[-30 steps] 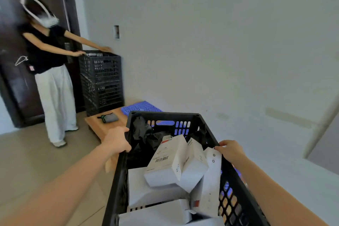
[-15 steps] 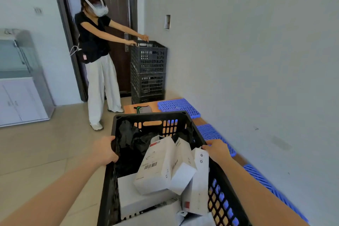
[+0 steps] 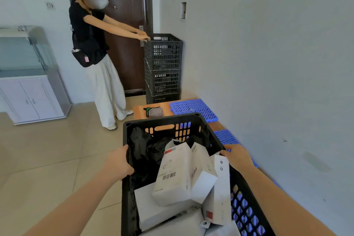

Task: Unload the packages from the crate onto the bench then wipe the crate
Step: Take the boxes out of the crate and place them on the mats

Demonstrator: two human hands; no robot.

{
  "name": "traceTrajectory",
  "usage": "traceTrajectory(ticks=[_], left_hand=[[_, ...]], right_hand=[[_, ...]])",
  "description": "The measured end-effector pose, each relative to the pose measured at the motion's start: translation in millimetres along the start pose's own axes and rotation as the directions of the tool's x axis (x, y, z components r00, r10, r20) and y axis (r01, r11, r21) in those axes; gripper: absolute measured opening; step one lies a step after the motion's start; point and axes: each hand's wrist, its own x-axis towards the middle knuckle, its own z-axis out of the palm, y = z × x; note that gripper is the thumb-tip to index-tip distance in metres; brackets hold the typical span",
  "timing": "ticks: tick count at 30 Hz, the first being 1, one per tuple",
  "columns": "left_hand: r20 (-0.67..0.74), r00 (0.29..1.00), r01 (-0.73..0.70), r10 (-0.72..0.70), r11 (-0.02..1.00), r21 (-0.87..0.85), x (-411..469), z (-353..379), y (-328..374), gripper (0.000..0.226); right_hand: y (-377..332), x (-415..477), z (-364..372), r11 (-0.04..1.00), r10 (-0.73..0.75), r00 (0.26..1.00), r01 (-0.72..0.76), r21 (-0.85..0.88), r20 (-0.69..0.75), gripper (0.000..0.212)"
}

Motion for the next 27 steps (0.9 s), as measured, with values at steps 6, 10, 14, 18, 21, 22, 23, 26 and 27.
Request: traceTrajectory(ticks=[6, 10, 14, 18, 21, 22, 23, 26, 27], left_hand=[[-0.012, 0.999, 0.034, -0.034, 0.999, 0.035, 6, 9, 12, 0.074], [-0.019, 1.000, 0.022, -0.019, 0.993, 0.112, 8, 13, 11, 0.063], [0.000, 1.000, 0.008, -0.008, 0.996, 0.087, 8, 12, 9, 0.060], [0.028, 0.999, -0.023, 0.024, 0.999, -0.031, 8, 11, 6, 0.058], [0.072, 0.997, -0.010, 0.015, 0.997, -0.073, 10, 8, -2, 0.083], [0.086, 0.996, -0.010, 0.017, 0.997, -0.073, 10, 7, -4, 0.087], [0.096, 0.995, -0.016, 0.023, 0.997, -0.081, 8, 5, -6, 0.088], [0.122, 0.991, -0.049, 0.061, 0.994, -0.103, 8, -2, -10, 0.086], [0.132, 0.988, -0.062, 0.074, 0.994, -0.093, 9, -5, -12, 0.085]], right_hand=[[3, 21, -2, 0.999, 0.030, 0.999, -0.030, 0.020, -0.021, 0.035], [4, 25, 3, 0.996, 0.066, 0.997, -0.064, 0.055, -0.032, 0.038], [1, 24, 4, 0.995, 0.086, 0.996, -0.084, 0.046, -0.036, 0.034], [2, 23, 10, 0.992, 0.115, 0.992, -0.111, 0.060, -0.061, 0.030], [0, 20, 9, 0.994, 0.111, 0.992, -0.109, 0.029, -0.061, 0.031], [0, 20, 9, 0.994, 0.107, 0.992, -0.105, 0.025, -0.064, 0.033], [0, 19, 8, 0.995, 0.102, 0.992, -0.101, 0.025, -0.068, 0.036], [2, 13, 6, 0.994, 0.113, 0.989, -0.112, 0.008, -0.100, 0.043], [0, 10, 5, 0.992, 0.124, 0.985, -0.125, 0.003, -0.117, 0.044]])
